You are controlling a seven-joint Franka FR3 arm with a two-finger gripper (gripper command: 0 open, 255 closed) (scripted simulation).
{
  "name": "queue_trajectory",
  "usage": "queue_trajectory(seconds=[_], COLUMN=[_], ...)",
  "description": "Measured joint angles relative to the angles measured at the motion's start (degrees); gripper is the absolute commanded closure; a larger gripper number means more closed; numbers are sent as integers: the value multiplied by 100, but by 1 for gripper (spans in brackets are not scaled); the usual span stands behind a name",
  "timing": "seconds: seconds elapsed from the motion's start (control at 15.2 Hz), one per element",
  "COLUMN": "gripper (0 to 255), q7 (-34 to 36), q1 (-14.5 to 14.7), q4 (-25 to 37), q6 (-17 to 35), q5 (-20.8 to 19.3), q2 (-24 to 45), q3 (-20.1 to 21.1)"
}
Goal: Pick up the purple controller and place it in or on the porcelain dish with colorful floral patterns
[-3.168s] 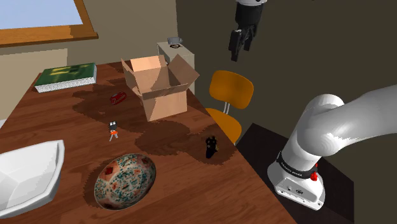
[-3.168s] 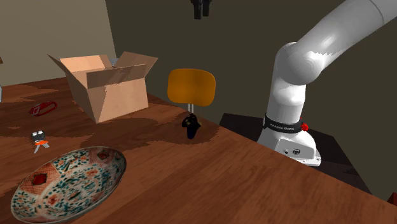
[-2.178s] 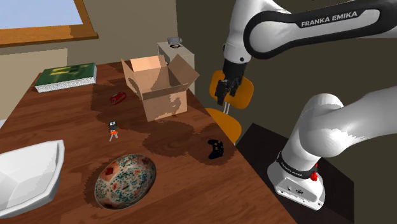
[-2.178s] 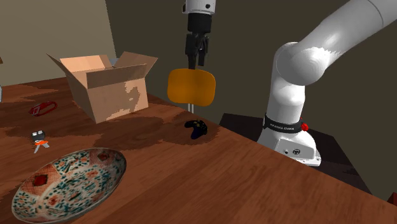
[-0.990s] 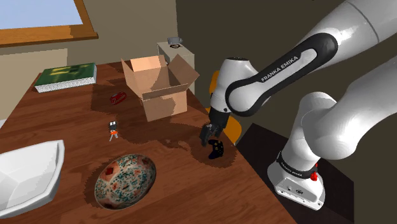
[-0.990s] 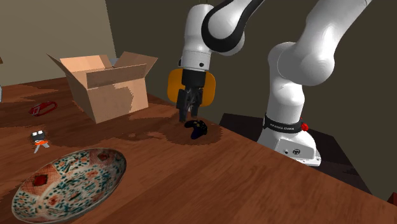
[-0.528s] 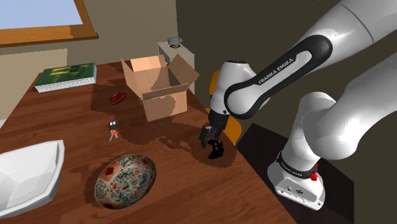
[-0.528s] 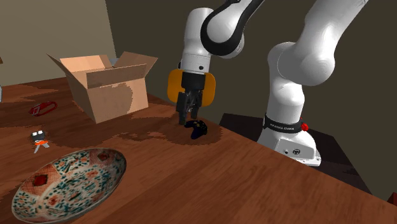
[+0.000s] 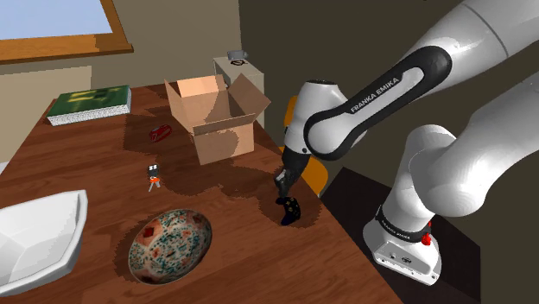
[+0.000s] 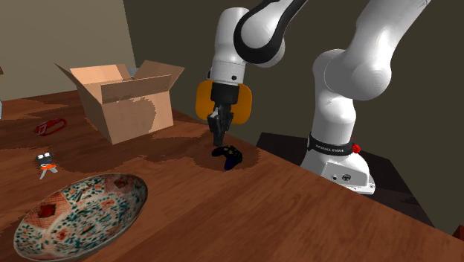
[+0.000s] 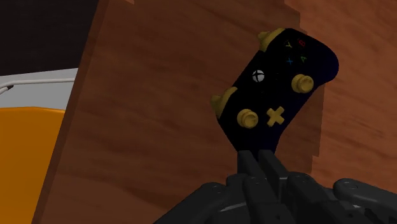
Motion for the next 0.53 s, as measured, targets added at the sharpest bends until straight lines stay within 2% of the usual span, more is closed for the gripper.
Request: queue_trajectory(seconds=[0.26, 0.33, 0.4, 0.46, 0.53], gripper=[255, 0, 0, 0, 0], q7=[25, 25, 25, 320, 1105], q1=[-12, -13, -13, -191, -416], q4=[-7, -5, -6, 20, 128], q6=[-69, -69, -69, -255, -591], q5=[-28, -28, -28, -224, -522], q2=[-32, -34, -33, -147, -255], q3=[15, 14, 15, 329, 841])
